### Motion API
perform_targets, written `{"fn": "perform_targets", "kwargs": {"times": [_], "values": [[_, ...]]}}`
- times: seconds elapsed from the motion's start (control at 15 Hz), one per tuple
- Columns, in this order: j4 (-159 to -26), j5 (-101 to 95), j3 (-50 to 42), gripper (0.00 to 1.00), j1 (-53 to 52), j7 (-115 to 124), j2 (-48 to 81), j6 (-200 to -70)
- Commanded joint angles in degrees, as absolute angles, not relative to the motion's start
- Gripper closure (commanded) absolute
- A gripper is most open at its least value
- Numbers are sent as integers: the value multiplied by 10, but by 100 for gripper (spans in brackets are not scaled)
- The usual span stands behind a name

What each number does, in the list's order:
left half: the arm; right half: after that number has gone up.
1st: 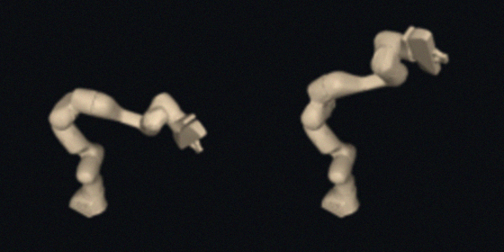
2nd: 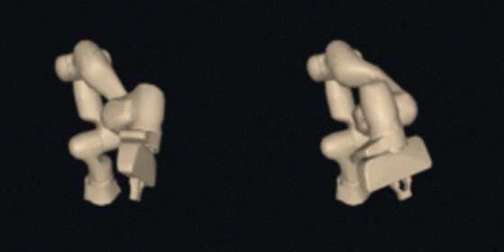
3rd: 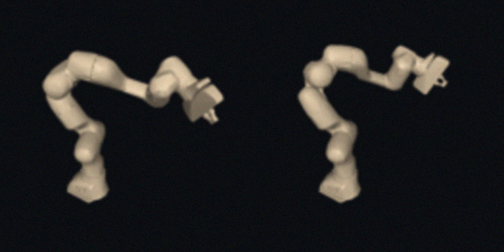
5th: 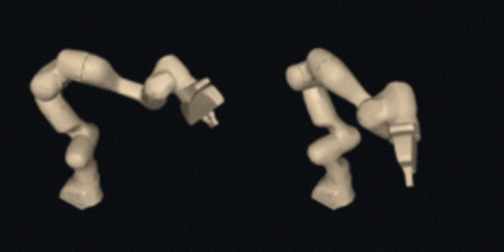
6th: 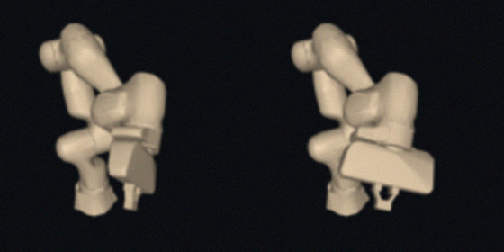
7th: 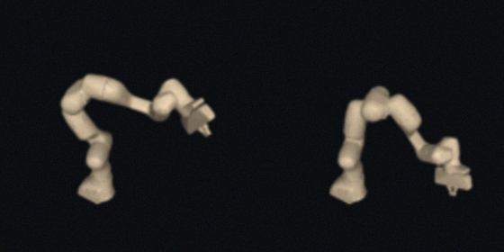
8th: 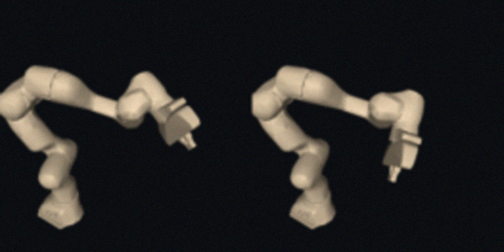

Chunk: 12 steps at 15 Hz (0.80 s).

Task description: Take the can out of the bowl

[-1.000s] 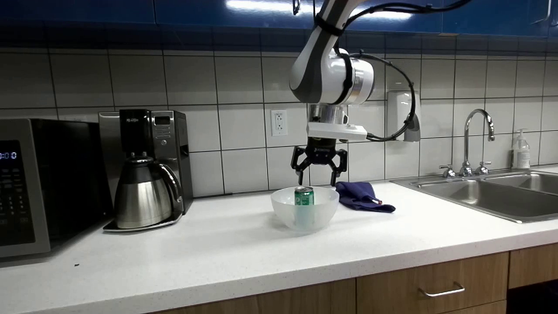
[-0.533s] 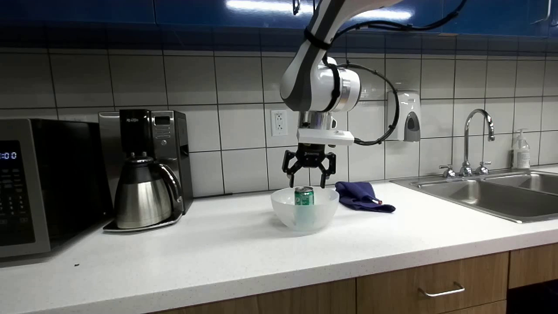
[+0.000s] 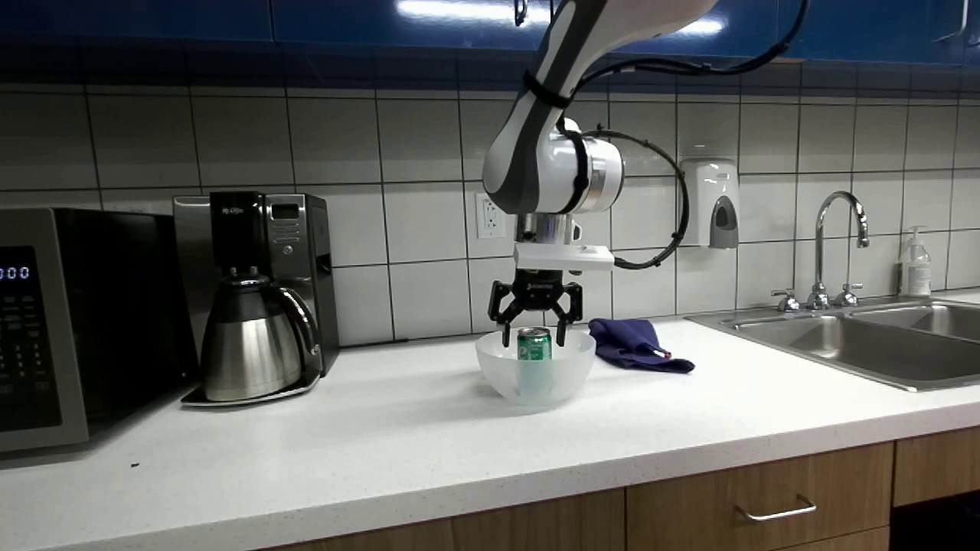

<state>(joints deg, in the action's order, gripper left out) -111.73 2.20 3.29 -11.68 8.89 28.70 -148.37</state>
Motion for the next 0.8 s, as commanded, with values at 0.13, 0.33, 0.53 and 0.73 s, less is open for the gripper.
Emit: {"fn": "perform_targets", "kwargs": {"times": [0.13, 0.33, 0.53, 0.73], "values": [[-1103, -5, 26, 0, -130, 104, 305, -1486], [-1100, -14, 23, 0, -133, 104, 313, -1487], [-1095, -21, 20, 0, -134, 104, 321, -1489], [-1086, -23, 19, 0, -134, 104, 328, -1488]]}}
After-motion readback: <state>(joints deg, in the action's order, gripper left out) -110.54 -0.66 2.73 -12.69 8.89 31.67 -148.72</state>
